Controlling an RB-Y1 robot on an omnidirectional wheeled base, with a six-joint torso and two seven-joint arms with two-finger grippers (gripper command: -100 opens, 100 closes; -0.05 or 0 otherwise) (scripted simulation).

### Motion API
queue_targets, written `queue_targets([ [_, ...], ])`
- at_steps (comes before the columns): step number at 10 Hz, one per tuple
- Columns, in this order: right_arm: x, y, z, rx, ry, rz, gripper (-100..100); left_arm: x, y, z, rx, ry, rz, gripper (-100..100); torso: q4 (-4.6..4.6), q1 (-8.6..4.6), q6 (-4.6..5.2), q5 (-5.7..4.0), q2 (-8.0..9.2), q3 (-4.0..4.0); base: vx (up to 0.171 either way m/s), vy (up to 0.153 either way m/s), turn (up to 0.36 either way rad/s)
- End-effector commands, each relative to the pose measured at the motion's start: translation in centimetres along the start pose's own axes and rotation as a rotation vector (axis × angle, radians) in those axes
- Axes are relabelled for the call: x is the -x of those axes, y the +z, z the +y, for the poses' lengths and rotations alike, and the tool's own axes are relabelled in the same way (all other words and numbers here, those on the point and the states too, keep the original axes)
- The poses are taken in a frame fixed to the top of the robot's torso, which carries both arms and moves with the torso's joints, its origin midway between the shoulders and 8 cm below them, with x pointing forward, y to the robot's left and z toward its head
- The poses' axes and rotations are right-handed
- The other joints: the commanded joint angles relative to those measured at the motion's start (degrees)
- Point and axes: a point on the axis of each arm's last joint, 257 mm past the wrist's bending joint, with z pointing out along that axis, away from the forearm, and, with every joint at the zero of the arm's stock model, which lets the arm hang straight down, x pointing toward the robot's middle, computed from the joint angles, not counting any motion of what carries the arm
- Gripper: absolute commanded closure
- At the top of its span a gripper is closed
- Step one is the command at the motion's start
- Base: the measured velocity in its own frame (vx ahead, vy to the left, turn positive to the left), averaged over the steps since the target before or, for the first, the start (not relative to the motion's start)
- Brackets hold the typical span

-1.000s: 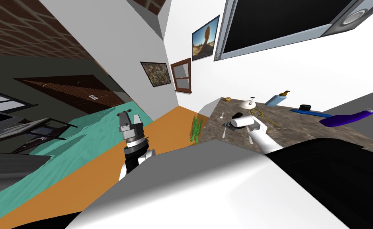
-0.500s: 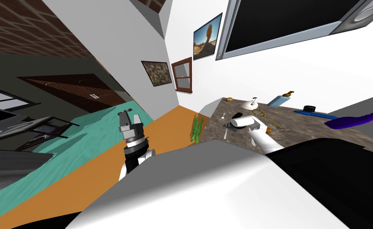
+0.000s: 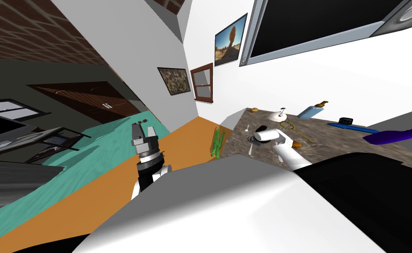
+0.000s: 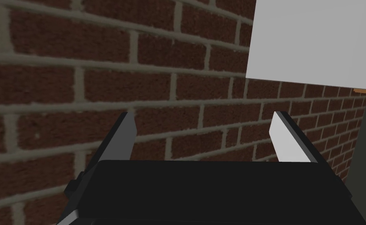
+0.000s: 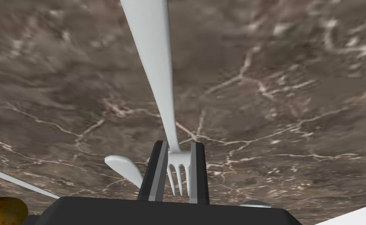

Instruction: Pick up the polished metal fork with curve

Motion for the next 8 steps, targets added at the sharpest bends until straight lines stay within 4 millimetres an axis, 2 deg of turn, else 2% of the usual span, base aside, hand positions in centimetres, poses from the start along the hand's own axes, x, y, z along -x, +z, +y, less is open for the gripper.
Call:
queue_targets([
  [1,0.0,0.0,0.0,0.0,0.0,0.0,100,0.0,0.0,0.0,0.0,0.0,0.0,0,0.0,0.0,0.0,0.0,0.0,0.0,0.0,0.0,0.0],
  [3,0.0,0.0,-0.1,-0.001,0.0,0.001,100,0.0,0.0,0.0,0.0,0.0,0.0,0,0.01,0.01,-0.04,-0.01,-0.03,-0.01,0.0,0.0,0.0],
  [4,0.0,0.0,-0.1,-0.001,0.0,0.001,0,0.0,0.0,0.0,0.0,0.0,0.0,0,0.01,0.01,-0.04,-0.01,-0.04,-0.01,0.0,0.0,0.0],
  [5,0.4,-1.1,0.1,0.001,-0.007,0.0,100,0.0,0.0,0.0,0.0,0.0,0.0,0,0.01,0.01,-0.04,-0.01,-0.04,-0.02,0.013,0.014,-0.058],
  [6,0.5,-1.5,0.1,0.003,-0.01,0.0,100,0.0,0.0,0.0,0.0,0.0,0.0,0,0.02,0.09,-0.02,0.04,-0.06,-0.02,0.021,0.024,-0.073],
  [7,0.5,-1.2,0.1,0.003,-0.007,-0.001,100,0.0,0.0,0.0,0.0,0.0,0.0,0,0.01,0.13,-0.01,0.04,-0.07,-0.03,0.009,0.011,-0.017],
  [8,0.5,-1.2,0.1,0.002,-0.008,-0.001,0,0.0,0.0,0.0,0.0,0.0,0.0,0,0.0,0.09,-0.04,0.01,-0.06,-0.03,0.0,0.0,0.0],
])
